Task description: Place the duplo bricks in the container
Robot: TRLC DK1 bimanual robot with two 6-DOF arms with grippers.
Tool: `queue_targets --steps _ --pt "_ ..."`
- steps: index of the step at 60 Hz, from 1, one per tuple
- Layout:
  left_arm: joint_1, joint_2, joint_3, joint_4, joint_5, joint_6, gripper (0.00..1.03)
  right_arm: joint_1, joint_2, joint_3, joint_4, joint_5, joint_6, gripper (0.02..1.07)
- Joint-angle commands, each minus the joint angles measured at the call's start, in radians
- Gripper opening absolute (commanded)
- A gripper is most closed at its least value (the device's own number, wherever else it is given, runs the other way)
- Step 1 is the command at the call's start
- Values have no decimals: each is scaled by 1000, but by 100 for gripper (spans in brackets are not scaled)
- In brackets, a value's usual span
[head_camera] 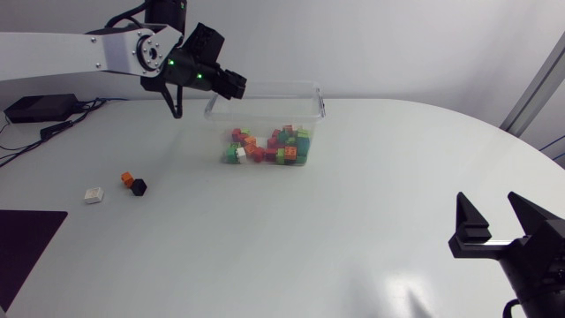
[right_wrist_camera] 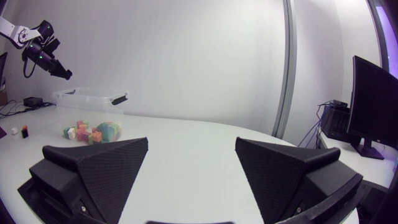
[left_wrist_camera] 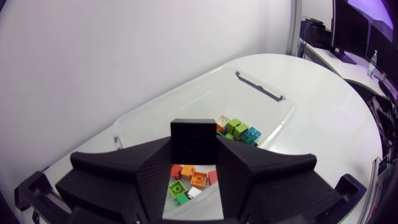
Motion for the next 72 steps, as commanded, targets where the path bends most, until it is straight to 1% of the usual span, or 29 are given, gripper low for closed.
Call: queue_targets --steps 1,8,17,18,20,22,25,26,28,31,34,38,42,48,53,55,59,60,63,66,68,72 --pt "-32 65 76 14 -23 -45 25 -3 -7 -22 11 7 -13 103" --pt "-64 136 162 -1 -52 -54 26 -3 -7 -21 10 5 -13 103" --pt "-79 182 201 0 -87 -53 27 -3 -7 -22 11 7 -13 103" --pt "-81 196 210 0 -101 -53 29 -3 -7 -22 10 7 -13 103" --pt "-81 202 214 2 -110 -51 30 -3 -7 -22 10 5 -13 103" --pt "-79 220 222 6 -125 -48 37 -3 -7 -22 10 5 -13 103" --pt "-78 243 240 0 -138 -45 55 -3 -7 -22 10 5 -13 103" --pt "-76 251 245 -6 -142 -44 67 -3 -7 -22 11 5 -13 103" --pt "-73 254 245 -9 -145 -44 85 -3 -7 -22 10 7 -13 103" --pt "-67 248 237 -11 -145 -42 96 -3 -7 -22 10 5 -13 103" --pt "-59 231 228 -14 -145 -42 98 -3 -7 -22 10 5 -13 103" --pt "-44 151 170 -14 -145 -31 98 -3 -7 -22 10 5 -13 103" --pt "-16 80 122 -12 -145 -27 98 -3 -7 -22 11 5 -13 103" --pt "50 -55 32 -49 -139 -1 98 -3 -7 -22 10 5 -13 103" --pt "116 -128 -23 -101 -130 31 98 -3 -7 -21 10 7 -12 103" --pt "156 -159 -51 -127 -125 44 98 -3 -7 -22 8 5 -13 103" --pt "225 -209 -117 -146 -124 74 98 -3 -7 -21 10 5 -12 103" --pt "228 -211 -120 -146 -124 76 98 -3 -7 -21 8 5 -13 103" --pt "274 -232 -169 -153 -124 94 98 -3 -7 -22 10 5 -12 103" --pt "340 -251 -234 -155 -124 127 98 -3 -7 -21 10 5 -12 103" --pt "358 -251 -250 -155 -124 136 98 -3 -7 -22 8 5 -13 103" --pt "430 -252 -301 -153 -124 174 98 -3 -7 -21 8 5 -12 103"
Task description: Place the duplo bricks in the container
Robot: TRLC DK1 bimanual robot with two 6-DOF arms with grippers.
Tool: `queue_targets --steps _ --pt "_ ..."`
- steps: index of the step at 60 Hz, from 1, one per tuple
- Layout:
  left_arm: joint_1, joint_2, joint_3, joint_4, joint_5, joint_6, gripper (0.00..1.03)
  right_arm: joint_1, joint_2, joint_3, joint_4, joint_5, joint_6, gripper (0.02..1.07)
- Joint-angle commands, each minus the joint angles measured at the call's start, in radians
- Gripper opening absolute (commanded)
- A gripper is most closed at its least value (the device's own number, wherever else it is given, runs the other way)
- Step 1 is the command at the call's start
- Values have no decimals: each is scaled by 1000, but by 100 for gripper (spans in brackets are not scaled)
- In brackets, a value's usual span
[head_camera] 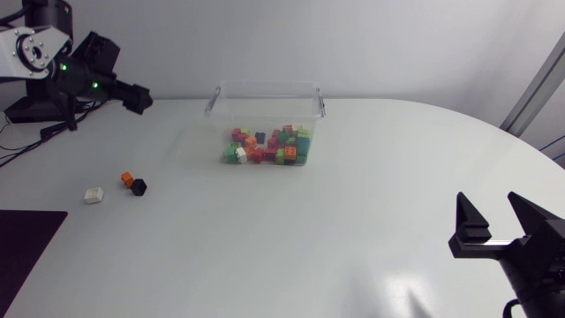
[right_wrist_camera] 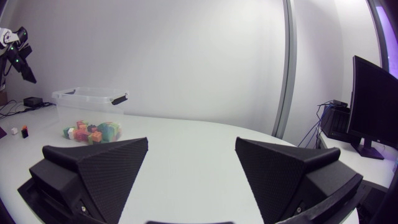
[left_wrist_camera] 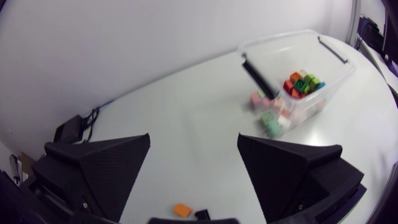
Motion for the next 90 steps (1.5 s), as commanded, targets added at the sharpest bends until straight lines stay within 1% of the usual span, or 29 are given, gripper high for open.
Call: queue_targets --steps 1,5,6,7,10,15,18,22,23,27,31,32,35,48,50,52,57,59,67,75,82,85,87,90 --pt "71 -9 -76 -9 3 66 98 -3 -7 -22 8 5 -13 103" --pt "131 -13 -123 -3 4 136 98 -3 -7 -21 10 5 -13 103" --pt "135 -13 -125 -3 4 139 98 -3 -7 -22 8 5 -13 103" --pt "163 -11 -137 9 7 155 98 -3 -7 -21 8 5 -12 103" --pt "203 -5 -152 17 24 202 98 -3 -7 -22 8 5 -13 103" --pt "287 20 -145 14 52 235 98 -3 -7 -21 8 5 -12 103" --pt "332 43 -123 -26 60 239 98 -3 -7 -22 8 5 -12 103" --pt "365 63 -116 -63 64 233 98 -3 -7 -21 8 5 -12 103" --pt "388 73 -123 -78 64 210 98 -3 -7 -22 8 5 -13 103" --pt "416 84 -143 -83 64 161 98 -3 -7 -21 8 5 -12 103" --pt "425 87 -169 -89 64 118 98 -3 -7 -21 8 5 -13 103" --pt "425 89 -185 -90 64 87 98 -3 -7 -22 8 5 -13 103" --pt "425 92 -203 -103 64 47 98 -3 -7 -22 8 5 -13 103" --pt "405 90 -306 -107 61 -32 98 -3 -7 -21 8 5 -12 103" --pt "408 98 -307 -90 47 -58 98 -3 -7 -21 8 5 -12 103" --pt "413 118 -292 -75 26 -112 98 -3 -7 -21 8 5 -13 103" --pt "416 144 -272 -73 6 -135 98 -3 -7 -22 8 5 -13 103" --pt "416 159 -263 -54 -20 -158 98 -3 -7 -22 8 5 -12 103" --pt "415 201 -252 -26 -45 -186 98 -3 -7 -21 8 5 -12 103" --pt "392 242 -247 17 -75 -216 96 -3 -7 -22 10 5 -12 103" --pt "384 265 -232 28 -83 -232 91 -3 -7 -21 8 5 -13 103" --pt "379 274 -229 32 -83 -239 91 -3 -7 -22 10 5 -12 103" --pt "375 285 -220 35 -86 -249 87 -3 -7 -21 8 5 -13 103" --pt "372 290 -214 35 -88 -250 85 -3 -7 -21 8 5 -13 103"
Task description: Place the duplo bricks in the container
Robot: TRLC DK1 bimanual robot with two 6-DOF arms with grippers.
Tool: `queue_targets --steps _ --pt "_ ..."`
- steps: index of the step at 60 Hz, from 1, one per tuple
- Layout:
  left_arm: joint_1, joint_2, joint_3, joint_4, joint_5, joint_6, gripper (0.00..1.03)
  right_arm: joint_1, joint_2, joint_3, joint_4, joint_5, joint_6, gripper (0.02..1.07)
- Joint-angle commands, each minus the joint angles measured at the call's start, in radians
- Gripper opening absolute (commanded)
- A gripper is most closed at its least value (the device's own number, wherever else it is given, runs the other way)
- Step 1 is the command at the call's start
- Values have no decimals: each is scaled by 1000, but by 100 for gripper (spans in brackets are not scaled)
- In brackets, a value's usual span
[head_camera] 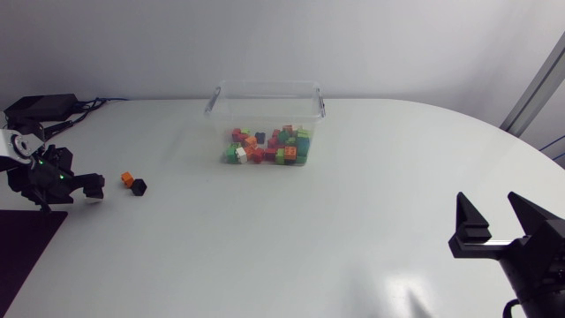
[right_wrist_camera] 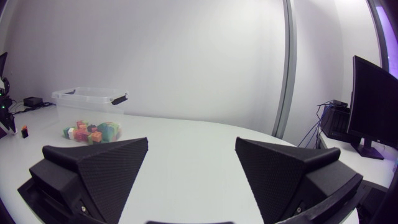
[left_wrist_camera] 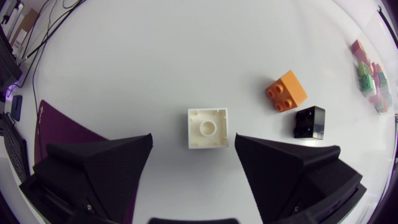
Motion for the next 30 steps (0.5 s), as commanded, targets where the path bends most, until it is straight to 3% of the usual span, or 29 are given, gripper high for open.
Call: queue_targets --steps 1,10,20,30 --pt "-10 28 32 5 -11 -34 84 -3 -7 -21 8 5 -12 103" --pt "-27 28 40 3 -11 -49 70 -3 -7 -22 10 5 -12 103" --pt "-39 28 38 5 -12 -63 46 -3 -7 -21 10 5 -13 103" --pt "-42 33 38 8 -15 -66 43 -3 -7 -21 8 5 -12 103"
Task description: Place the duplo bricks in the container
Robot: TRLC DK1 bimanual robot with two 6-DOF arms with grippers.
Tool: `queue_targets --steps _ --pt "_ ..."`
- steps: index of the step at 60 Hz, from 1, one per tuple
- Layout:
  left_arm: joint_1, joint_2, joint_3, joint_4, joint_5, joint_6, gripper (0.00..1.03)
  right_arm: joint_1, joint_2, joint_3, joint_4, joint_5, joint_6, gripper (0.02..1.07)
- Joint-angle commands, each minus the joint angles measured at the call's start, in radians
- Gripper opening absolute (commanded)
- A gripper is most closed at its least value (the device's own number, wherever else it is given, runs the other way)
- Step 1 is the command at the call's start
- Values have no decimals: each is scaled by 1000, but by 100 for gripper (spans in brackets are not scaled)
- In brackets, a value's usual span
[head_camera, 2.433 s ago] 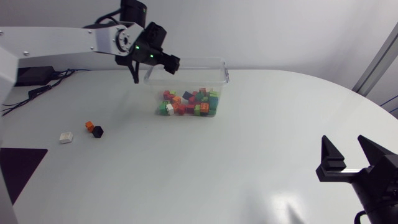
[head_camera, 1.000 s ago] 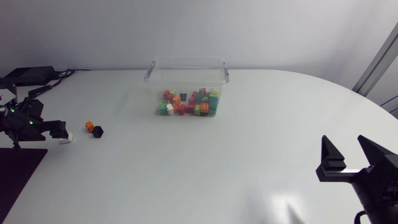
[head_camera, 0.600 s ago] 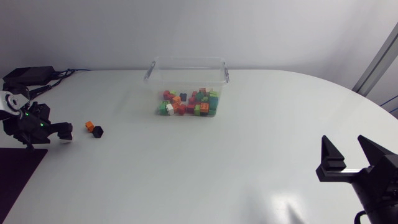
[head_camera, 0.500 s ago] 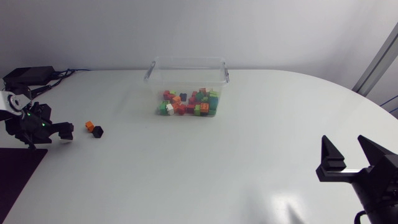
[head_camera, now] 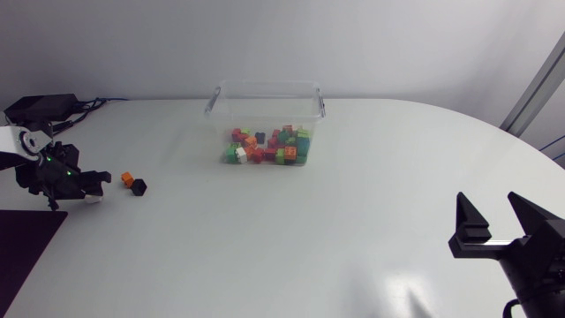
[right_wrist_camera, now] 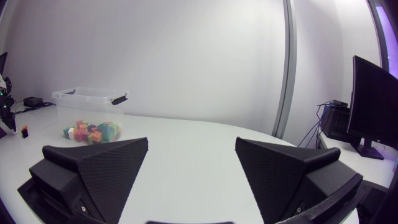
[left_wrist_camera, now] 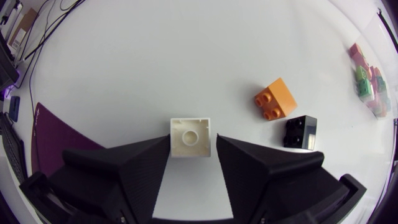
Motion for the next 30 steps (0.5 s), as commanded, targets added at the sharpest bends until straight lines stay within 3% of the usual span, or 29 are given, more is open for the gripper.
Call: queue_targets --steps 1,20,30 --pt "-6 25 23 8 -11 -22 42 -3 -7 -21 8 5 -12 103" --pt "-6 4 -3 18 -11 -13 33 -3 -7 -21 8 5 -13 103" --pt "-8 -203 -85 17 -3 38 31 -3 -7 -22 8 5 -12 103"
